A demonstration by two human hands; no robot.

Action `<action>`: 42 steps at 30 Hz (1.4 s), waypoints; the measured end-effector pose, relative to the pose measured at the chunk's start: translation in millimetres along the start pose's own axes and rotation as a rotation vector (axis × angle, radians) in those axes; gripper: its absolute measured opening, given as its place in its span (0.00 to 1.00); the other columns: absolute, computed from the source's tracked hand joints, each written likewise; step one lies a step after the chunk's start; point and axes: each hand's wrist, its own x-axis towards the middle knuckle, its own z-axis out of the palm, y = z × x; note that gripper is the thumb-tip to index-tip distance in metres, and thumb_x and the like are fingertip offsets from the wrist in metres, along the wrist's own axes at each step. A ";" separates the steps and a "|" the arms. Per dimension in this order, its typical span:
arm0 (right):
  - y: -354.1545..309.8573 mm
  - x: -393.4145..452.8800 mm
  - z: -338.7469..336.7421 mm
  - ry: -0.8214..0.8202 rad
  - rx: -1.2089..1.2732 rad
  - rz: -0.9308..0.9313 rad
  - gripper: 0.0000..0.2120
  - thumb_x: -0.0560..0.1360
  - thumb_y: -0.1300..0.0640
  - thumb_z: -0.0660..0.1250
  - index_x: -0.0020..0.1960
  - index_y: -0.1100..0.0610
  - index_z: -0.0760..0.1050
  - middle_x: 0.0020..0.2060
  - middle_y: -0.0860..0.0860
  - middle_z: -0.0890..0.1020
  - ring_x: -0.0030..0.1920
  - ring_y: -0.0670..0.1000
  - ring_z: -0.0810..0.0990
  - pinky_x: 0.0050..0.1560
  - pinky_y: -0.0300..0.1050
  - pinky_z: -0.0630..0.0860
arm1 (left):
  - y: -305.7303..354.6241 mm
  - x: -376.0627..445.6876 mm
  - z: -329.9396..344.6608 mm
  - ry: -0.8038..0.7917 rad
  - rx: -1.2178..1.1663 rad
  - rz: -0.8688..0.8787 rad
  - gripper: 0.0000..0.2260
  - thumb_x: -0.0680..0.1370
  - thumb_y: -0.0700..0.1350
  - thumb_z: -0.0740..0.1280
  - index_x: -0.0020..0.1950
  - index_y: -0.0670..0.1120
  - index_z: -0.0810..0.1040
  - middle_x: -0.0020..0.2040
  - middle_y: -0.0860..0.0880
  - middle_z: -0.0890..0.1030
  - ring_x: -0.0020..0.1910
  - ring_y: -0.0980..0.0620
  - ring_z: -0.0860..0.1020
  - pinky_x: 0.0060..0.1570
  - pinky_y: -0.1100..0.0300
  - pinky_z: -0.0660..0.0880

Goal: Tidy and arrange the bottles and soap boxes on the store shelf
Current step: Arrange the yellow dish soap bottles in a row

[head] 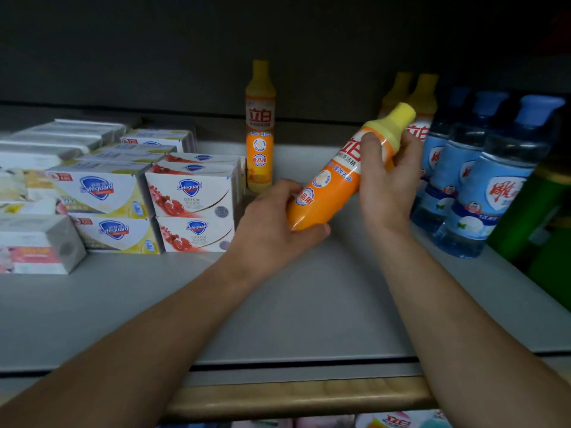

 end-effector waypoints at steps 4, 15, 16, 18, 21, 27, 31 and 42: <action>0.3 6.8 -7.4 -0.065 0.033 0.157 0.16 0.74 0.39 0.65 0.59 0.43 0.72 0.48 0.44 0.82 0.45 0.41 0.84 0.43 0.42 0.82 | 4.7 -2.6 -0.7 -0.081 -0.143 -0.019 0.20 0.74 0.57 0.68 0.65 0.54 0.74 0.56 0.57 0.79 0.53 0.58 0.78 0.50 0.69 0.74; 9.0 7.0 -8.3 -0.393 0.440 0.665 0.19 0.79 0.49 0.61 0.62 0.62 0.72 0.47 0.57 0.80 0.41 0.53 0.85 0.41 0.50 0.81 | 22.0 -5.6 -21.1 -0.722 -1.436 -0.720 0.26 0.75 0.57 0.56 0.55 0.39 0.82 0.51 0.37 0.83 0.29 0.44 0.81 0.23 0.58 0.78; 8.9 7.5 -8.9 -0.354 0.409 0.656 0.17 0.78 0.49 0.63 0.60 0.60 0.74 0.45 0.56 0.81 0.40 0.52 0.85 0.39 0.49 0.81 | 22.0 -4.2 -20.3 -0.671 -1.378 -0.735 0.25 0.76 0.58 0.56 0.58 0.41 0.80 0.52 0.38 0.82 0.31 0.43 0.82 0.23 0.57 0.78; 8.4 8.3 -10.3 -0.301 0.337 0.633 0.15 0.76 0.47 0.68 0.58 0.55 0.75 0.47 0.55 0.83 0.43 0.51 0.86 0.41 0.49 0.82 | 19.4 -2.6 -16.3 -0.477 -1.154 -0.716 0.20 0.79 0.58 0.58 0.59 0.45 0.78 0.50 0.40 0.83 0.35 0.43 0.83 0.26 0.54 0.79; 9.1 7.5 -11.2 -0.267 0.180 0.525 0.15 0.73 0.44 0.72 0.55 0.48 0.74 0.49 0.52 0.84 0.46 0.50 0.86 0.44 0.52 0.83 | 16.0 -4.4 -10.6 -0.248 -0.774 -0.515 0.14 0.74 0.57 0.70 0.54 0.51 0.79 0.45 0.45 0.84 0.40 0.47 0.84 0.34 0.51 0.80; 8.8 4.4 -6.3 -0.256 0.035 0.445 0.22 0.73 0.40 0.70 0.63 0.49 0.71 0.51 0.51 0.83 0.49 0.51 0.84 0.48 0.53 0.83 | 10.1 -4.9 -9.9 -0.191 -0.406 -0.234 0.19 0.66 0.57 0.73 0.55 0.55 0.79 0.48 0.53 0.84 0.46 0.52 0.83 0.45 0.51 0.81; 10.8 9.6 -4.9 -0.301 0.302 0.605 0.16 0.78 0.45 0.64 0.59 0.54 0.76 0.46 0.53 0.85 0.44 0.51 0.86 0.42 0.50 0.81 | 16.6 -6.5 -13.6 -0.368 -0.952 -0.530 0.15 0.71 0.50 0.70 0.52 0.43 0.81 0.47 0.38 0.83 0.37 0.38 0.83 0.34 0.50 0.80; 7.5 2.0 -3.8 -0.421 0.165 0.724 0.18 0.76 0.42 0.67 0.56 0.55 0.77 0.39 0.53 0.86 0.39 0.50 0.86 0.37 0.47 0.81 | 12.1 -4.7 -7.5 -0.555 -1.186 -0.639 0.22 0.69 0.54 0.66 0.55 0.39 0.81 0.47 0.35 0.82 0.35 0.40 0.83 0.32 0.51 0.81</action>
